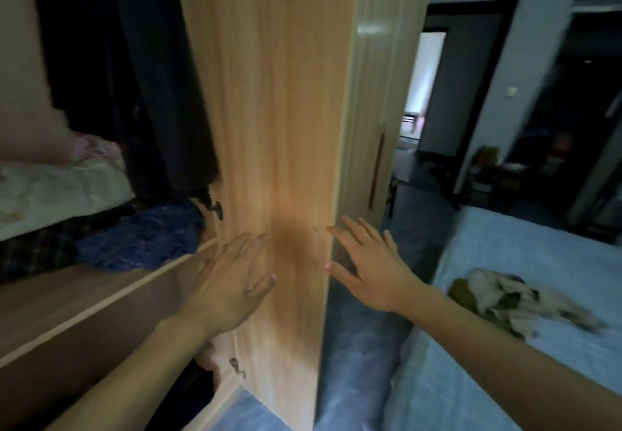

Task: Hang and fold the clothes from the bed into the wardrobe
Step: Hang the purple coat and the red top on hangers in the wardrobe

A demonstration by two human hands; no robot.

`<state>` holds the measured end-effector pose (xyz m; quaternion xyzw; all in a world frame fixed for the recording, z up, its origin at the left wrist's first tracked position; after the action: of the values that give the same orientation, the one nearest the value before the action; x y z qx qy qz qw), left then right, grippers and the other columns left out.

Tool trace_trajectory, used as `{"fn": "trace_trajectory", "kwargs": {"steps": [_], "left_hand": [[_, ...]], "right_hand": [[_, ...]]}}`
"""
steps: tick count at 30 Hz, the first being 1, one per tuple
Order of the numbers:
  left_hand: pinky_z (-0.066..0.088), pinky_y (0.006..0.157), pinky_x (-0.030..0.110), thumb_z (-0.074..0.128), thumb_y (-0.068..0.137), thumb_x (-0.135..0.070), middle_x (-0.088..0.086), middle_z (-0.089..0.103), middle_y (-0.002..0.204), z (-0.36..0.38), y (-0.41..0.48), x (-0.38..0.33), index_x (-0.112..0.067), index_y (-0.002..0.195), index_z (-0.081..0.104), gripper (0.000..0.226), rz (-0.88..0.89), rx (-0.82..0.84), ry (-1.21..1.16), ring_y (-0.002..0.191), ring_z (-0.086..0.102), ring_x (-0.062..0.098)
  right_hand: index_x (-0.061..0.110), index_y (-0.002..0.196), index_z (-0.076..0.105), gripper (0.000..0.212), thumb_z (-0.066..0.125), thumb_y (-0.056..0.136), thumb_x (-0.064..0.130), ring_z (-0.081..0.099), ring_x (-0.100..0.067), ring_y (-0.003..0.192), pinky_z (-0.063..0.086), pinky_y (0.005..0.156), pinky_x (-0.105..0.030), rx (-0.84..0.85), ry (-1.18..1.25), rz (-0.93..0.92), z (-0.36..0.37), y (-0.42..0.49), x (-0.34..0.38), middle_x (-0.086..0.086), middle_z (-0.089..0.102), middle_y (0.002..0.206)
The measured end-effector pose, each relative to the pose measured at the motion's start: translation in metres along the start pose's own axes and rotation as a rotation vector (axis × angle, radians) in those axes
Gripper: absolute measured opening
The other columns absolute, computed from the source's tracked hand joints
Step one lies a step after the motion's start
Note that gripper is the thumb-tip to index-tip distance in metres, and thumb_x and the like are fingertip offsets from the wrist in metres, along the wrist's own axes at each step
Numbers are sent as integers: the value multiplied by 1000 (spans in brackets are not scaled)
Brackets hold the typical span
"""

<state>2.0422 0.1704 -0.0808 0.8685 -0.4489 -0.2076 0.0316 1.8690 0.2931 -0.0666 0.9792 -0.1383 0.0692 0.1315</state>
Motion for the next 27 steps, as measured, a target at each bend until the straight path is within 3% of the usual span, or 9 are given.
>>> {"fn": "trace_trajectory", "kwargs": {"steps": [4,9,13,21,27], "left_hand": [[27,117,45,44,93,-63,-1,28,160,31,14,-73,-32,153,26,70,144,28,-18,147,25,19],[29,116,45,22,82,-77,2,29,160,65,5,-186,-32,153,27,85,321,100,-38,146,29,19],[25,118,42,39,93,-66,0,23,162,93,2,-269,-31,154,24,71,412,145,6,147,25,18],[25,118,41,33,86,-71,-5,29,159,177,-38,-472,-32,152,30,76,549,222,-40,145,29,16],[30,115,39,49,94,-58,-7,36,154,268,-91,-609,-27,150,34,66,650,389,-128,141,34,15]], "right_hand": [[35,154,23,66,34,96,65,9,-19,152,15,120,-58,-65,13,171,-31,-74,-57,5,18,164],[36,153,24,75,18,90,75,14,-17,151,20,120,-50,-176,41,355,-69,-178,-130,8,24,161],[32,154,26,81,12,87,76,13,-16,151,17,121,-47,-221,11,447,-89,-252,-182,6,23,162],[29,153,31,68,31,95,66,19,-16,150,21,119,-49,-317,20,601,-130,-433,-304,6,26,161],[26,151,35,67,42,95,62,23,-21,149,22,118,-47,-315,5,857,-140,-587,-380,-1,30,160]]}}
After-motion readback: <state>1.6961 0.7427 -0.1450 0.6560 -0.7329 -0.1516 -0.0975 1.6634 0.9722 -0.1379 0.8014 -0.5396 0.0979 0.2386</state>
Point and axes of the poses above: each hand's wrist, its own y-axis towards the middle knuckle, its own z-axis out of the palm, x = y × z, the point moved 10 cm from there along y, towards the middle knuckle
